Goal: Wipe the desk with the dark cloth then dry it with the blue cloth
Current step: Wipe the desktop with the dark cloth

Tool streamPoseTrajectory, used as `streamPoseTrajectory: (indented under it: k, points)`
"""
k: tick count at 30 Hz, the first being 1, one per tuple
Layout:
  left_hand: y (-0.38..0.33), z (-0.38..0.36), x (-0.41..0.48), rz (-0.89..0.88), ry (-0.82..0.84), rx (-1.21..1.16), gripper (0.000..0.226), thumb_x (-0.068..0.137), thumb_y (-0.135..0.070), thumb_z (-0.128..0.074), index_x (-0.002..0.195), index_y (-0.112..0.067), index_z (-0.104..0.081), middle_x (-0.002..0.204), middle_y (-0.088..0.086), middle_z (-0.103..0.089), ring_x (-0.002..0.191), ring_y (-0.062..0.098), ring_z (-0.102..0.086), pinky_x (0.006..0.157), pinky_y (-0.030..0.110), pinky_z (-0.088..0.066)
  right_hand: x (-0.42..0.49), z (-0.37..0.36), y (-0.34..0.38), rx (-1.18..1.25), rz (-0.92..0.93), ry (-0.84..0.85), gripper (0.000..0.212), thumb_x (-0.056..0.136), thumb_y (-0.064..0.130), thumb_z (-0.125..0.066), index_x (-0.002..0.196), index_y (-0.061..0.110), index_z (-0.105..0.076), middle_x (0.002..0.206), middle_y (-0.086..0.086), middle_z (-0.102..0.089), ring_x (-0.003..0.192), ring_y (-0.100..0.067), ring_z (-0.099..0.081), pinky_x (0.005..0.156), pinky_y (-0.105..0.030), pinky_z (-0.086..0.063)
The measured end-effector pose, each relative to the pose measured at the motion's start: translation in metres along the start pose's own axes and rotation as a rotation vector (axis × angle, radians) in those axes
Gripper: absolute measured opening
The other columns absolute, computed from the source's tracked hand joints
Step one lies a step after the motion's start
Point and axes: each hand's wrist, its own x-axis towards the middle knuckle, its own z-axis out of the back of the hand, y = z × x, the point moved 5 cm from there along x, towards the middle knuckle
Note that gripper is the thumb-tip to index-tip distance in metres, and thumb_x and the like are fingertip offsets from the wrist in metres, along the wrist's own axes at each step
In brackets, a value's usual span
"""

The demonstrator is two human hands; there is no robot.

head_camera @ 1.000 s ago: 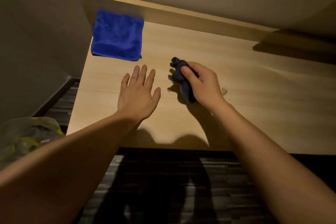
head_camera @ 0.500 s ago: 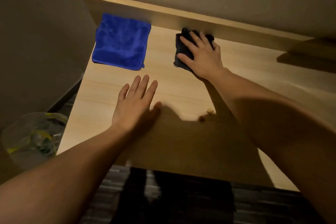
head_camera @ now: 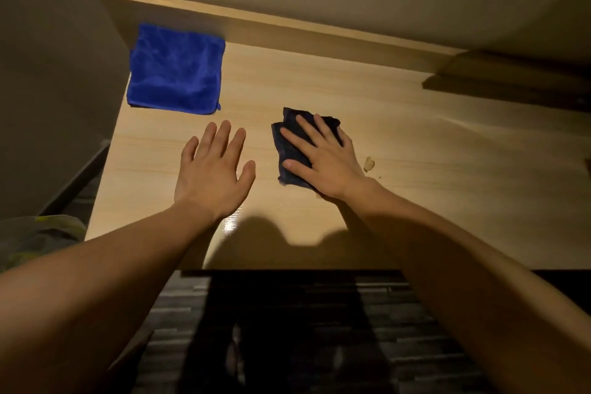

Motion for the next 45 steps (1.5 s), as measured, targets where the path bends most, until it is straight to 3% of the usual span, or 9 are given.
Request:
streamPoseTrajectory:
  k: [10, 17, 23, 25, 29, 32, 35, 42, 45]
  points:
    - [0.002, 0.001, -0.003, -0.045, -0.031, -0.013, 0.070, 0.106, -0.057, -0.022, 0.167, -0.023, -0.024, 0.176, 0.010, -0.021, 0.162, 0.031, -0.012, 0.127, 0.056, -0.014, -0.102, -0.036, 0.057, 0.096, -0.081, -0.021, 0.060, 0.106, 0.066, -0.025, 0.162, 0.048, -0.014, 0.174, 0.013, -0.006, 0.159, -0.011, 0.007, 0.121, -0.047, -0.006]
    - [0.002, 0.008, -0.003, -0.039, 0.010, -0.057, 0.067, 0.108, -0.055, -0.030, 0.167, -0.024, -0.025, 0.176, 0.011, -0.020, 0.162, 0.031, -0.013, 0.128, 0.054, -0.012, -0.156, -0.053, 0.091, 0.261, -0.111, -0.126, 0.045, 0.110, 0.043, -0.039, 0.155, 0.039, -0.043, 0.168, 0.011, -0.032, 0.157, -0.010, -0.014, 0.109, -0.038, -0.022]
    - [-0.029, 0.034, 0.006, -0.003, 0.073, -0.117, 0.052, 0.100, -0.044, -0.051, 0.141, -0.014, -0.060, 0.149, 0.016, -0.051, 0.137, 0.035, -0.045, 0.116, 0.052, -0.036, -0.189, -0.047, 0.107, 0.592, -0.196, -0.089, 0.039, 0.104, 0.037, -0.046, 0.140, 0.033, -0.062, 0.150, 0.011, -0.055, 0.142, -0.011, -0.040, 0.109, -0.040, -0.030]
    - [-0.055, 0.034, 0.005, -0.056, 0.049, -0.214, 0.049, 0.101, -0.040, -0.053, 0.141, -0.013, -0.062, 0.156, 0.018, -0.047, 0.141, 0.035, -0.044, 0.116, 0.050, -0.037, -0.193, -0.033, 0.100, 0.716, -0.175, -0.072, 0.032, 0.104, 0.032, -0.049, 0.129, 0.032, -0.068, 0.133, 0.011, -0.066, 0.127, -0.010, -0.053, 0.106, -0.047, -0.039]
    - [-0.096, 0.014, 0.009, -0.045, 0.061, -0.329, 0.061, 0.105, -0.043, -0.048, 0.161, -0.021, -0.041, 0.174, 0.013, -0.022, 0.159, 0.032, -0.019, 0.127, 0.051, -0.019, -0.185, 0.014, 0.059, 0.896, -0.223, -0.174, 0.028, 0.104, 0.029, -0.052, 0.114, 0.049, -0.068, 0.118, 0.016, -0.069, 0.114, -0.004, -0.062, 0.100, -0.035, -0.048]
    - [-0.103, -0.012, 0.012, 0.052, 0.064, -0.261, 0.066, 0.109, -0.050, -0.031, 0.169, -0.023, -0.023, 0.179, 0.008, -0.007, 0.164, 0.027, 0.001, 0.130, 0.051, 0.000, -0.156, 0.048, 0.009, 0.826, -0.242, -0.301, 0.024, 0.105, 0.027, -0.052, 0.122, 0.033, -0.068, 0.117, 0.007, -0.069, 0.113, -0.014, -0.062, 0.102, -0.042, -0.048]
    - [-0.106, -0.026, 0.011, 0.069, 0.017, -0.108, 0.069, 0.108, -0.054, -0.020, 0.169, -0.021, -0.017, 0.178, 0.011, -0.007, 0.164, 0.030, 0.001, 0.129, 0.054, -0.001, -0.107, 0.074, -0.043, 0.641, -0.230, -0.323, 0.025, 0.109, 0.023, -0.050, 0.123, 0.020, -0.070, 0.117, 0.006, -0.066, 0.114, -0.017, -0.058, 0.103, -0.051, -0.044]
    - [-0.109, -0.031, 0.014, 0.101, -0.024, -0.064, 0.070, 0.107, -0.055, -0.018, 0.169, -0.023, -0.016, 0.179, 0.008, -0.007, 0.164, 0.025, 0.002, 0.130, 0.052, -0.002, 0.030, 0.094, -0.132, 0.242, -0.115, -0.265, 0.033, 0.111, 0.032, -0.042, 0.135, 0.026, -0.064, 0.135, 0.000, -0.064, 0.130, -0.025, -0.049, 0.090, -0.037, -0.023]
    - [-0.109, -0.031, 0.015, 0.112, -0.031, -0.042, 0.069, 0.107, -0.056, -0.020, 0.169, -0.025, -0.016, 0.179, 0.008, -0.008, 0.164, 0.023, 0.002, 0.130, 0.051, -0.002, 0.075, 0.087, -0.150, 0.109, -0.026, -0.228, 0.035, 0.111, 0.037, -0.040, 0.137, 0.027, -0.062, 0.138, -0.001, -0.062, 0.131, -0.027, -0.049, 0.089, -0.038, -0.025]
